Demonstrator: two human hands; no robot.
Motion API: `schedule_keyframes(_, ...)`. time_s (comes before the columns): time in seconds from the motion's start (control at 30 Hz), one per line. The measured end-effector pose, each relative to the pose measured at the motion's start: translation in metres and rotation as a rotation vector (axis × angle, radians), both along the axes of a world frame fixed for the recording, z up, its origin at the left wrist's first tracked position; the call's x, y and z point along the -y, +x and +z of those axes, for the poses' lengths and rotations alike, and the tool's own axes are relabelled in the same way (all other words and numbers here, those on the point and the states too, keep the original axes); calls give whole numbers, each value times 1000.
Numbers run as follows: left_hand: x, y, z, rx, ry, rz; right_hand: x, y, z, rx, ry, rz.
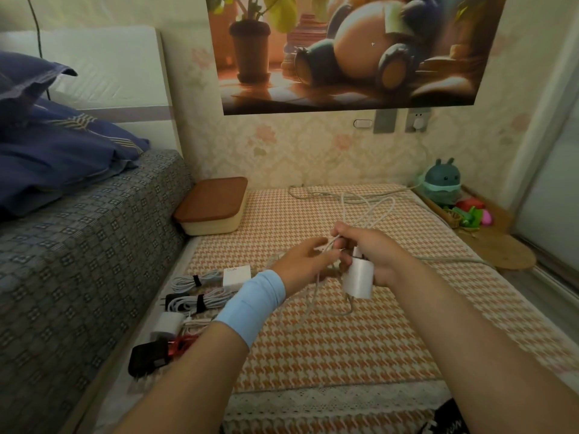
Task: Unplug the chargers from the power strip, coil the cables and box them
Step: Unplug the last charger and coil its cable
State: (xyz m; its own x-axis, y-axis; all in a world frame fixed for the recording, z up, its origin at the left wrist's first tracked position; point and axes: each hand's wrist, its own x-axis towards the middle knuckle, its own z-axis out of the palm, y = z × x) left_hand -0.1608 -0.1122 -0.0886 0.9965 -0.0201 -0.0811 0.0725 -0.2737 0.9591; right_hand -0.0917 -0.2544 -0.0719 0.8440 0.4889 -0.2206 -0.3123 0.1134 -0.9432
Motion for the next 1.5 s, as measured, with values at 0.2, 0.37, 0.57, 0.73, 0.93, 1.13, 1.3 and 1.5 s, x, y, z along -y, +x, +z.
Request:
schedule_keyframes(0.2,-5,2,0,-97,-124,-89,9,9,0,-82,55,-69)
schedule_keyframes(0.37,-9,3,-2,-141,-393,25,4,6,-5,66,-202,-68)
schedule_keyframes(0.57,-13,12,-3,-105,-347,371,-12,-14,-6,253,-360,170)
schedule_keyframes(0.73,-8,10,-2,-104,-546,293,-15,-17,-4,249,-326,248)
schedule_keyframes(0.93,-7,13,-4,-30,-397,33,-15,-15,-12,333,-346,314)
schedule_keyframes(1.13,-4,8,-3,-102,-441,47,-16,-14,-11,307,-320,349)
schedule_keyframes(1.3,-16,4,-1,-305,-494,-49,-15,-16,-11,250,-330,411)
schedule_keyframes(1.5,-44,2,1,-147,-138,114,-5,-3,-5,57,-215,158)
